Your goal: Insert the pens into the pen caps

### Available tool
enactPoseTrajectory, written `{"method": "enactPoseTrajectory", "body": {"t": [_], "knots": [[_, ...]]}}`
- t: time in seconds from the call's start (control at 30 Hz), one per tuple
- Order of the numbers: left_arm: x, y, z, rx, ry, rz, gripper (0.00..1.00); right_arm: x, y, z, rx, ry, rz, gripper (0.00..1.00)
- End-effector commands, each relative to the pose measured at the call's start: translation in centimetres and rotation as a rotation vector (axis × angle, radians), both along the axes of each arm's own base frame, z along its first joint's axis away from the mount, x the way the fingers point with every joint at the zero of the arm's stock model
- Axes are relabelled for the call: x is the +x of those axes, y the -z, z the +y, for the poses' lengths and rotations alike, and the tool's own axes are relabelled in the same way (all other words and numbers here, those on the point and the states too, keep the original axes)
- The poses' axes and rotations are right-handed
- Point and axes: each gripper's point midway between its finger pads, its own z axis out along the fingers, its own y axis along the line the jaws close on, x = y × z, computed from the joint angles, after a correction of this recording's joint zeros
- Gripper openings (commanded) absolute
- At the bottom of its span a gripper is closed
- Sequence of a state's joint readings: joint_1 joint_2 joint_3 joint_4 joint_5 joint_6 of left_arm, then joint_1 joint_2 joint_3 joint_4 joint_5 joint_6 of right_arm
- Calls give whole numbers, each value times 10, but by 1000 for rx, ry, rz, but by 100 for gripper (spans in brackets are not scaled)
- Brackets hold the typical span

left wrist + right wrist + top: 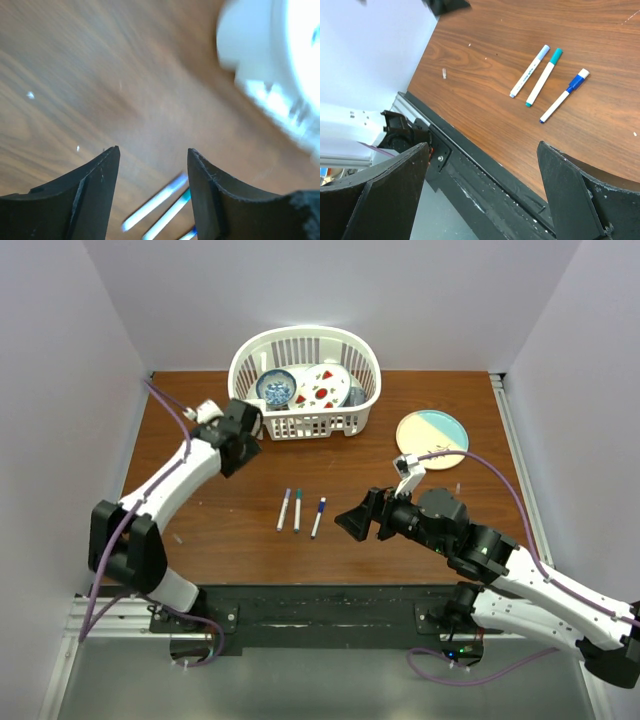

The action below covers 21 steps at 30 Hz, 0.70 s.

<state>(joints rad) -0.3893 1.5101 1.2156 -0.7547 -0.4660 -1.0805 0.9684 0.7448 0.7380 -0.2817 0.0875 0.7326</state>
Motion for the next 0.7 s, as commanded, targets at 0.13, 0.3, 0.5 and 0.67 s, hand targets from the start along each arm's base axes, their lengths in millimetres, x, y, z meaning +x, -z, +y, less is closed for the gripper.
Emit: {"method": "enactPoseTrajectory", "body": {"t": [0.13,0.3,0.5,0.67], "knots": [[31,6,83,-162,-382,176,59,4,-10,0,32,23,-22,93],[59,3,119,-165,-513,79,61,9,-5,4,-1,18,-31,93],[91,-7,153,-199,-627,-78,60,14,2,6,-47,19,-43,93],[102,4,165,-197,-743,-88,59,17,6,6,-67,23,-54,93]]}}
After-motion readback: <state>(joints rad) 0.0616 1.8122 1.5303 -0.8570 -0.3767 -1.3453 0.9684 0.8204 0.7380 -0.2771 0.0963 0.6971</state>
